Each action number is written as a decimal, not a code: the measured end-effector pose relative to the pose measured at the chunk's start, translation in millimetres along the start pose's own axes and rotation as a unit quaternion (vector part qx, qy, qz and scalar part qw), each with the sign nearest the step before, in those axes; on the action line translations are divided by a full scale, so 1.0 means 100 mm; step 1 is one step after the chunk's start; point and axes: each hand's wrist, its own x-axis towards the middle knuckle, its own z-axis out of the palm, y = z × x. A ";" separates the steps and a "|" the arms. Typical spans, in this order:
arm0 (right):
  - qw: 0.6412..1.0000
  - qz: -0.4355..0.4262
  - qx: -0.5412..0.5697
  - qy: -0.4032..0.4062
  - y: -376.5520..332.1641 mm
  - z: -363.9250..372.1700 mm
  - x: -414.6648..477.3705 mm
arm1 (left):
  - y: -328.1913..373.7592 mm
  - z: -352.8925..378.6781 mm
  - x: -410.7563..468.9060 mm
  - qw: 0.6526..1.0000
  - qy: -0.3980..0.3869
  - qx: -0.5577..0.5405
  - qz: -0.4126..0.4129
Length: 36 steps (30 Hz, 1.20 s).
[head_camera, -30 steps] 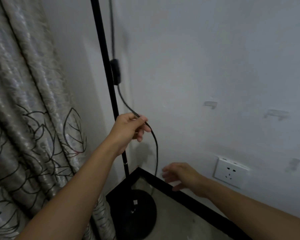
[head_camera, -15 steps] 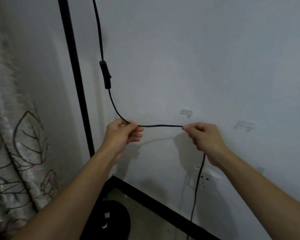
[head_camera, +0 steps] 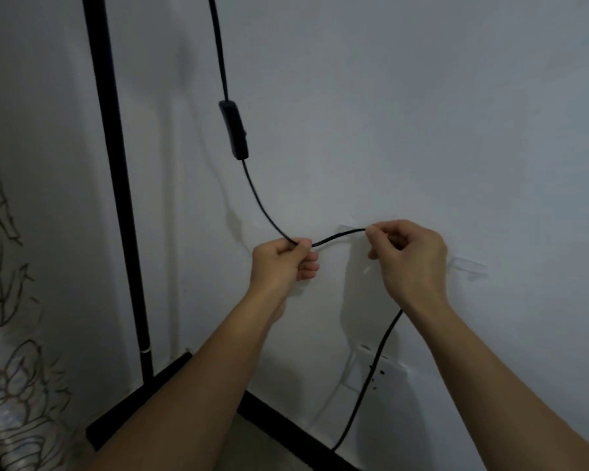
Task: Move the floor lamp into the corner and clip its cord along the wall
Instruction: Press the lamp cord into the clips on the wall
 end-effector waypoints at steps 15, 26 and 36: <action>0.997 0.011 -0.066 -0.028 0.19 0.13 -0.06 | -0.15 0.06 0.09 1.000 0.014 -0.020 0.012; 0.994 0.053 -0.019 -0.095 0.34 0.05 -0.22 | -0.10 -0.07 0.06 0.999 0.006 0.030 0.018; 0.984 0.097 0.068 -0.133 0.45 0.16 -0.32 | 0.20 0.41 0.07 0.987 0.009 0.149 0.055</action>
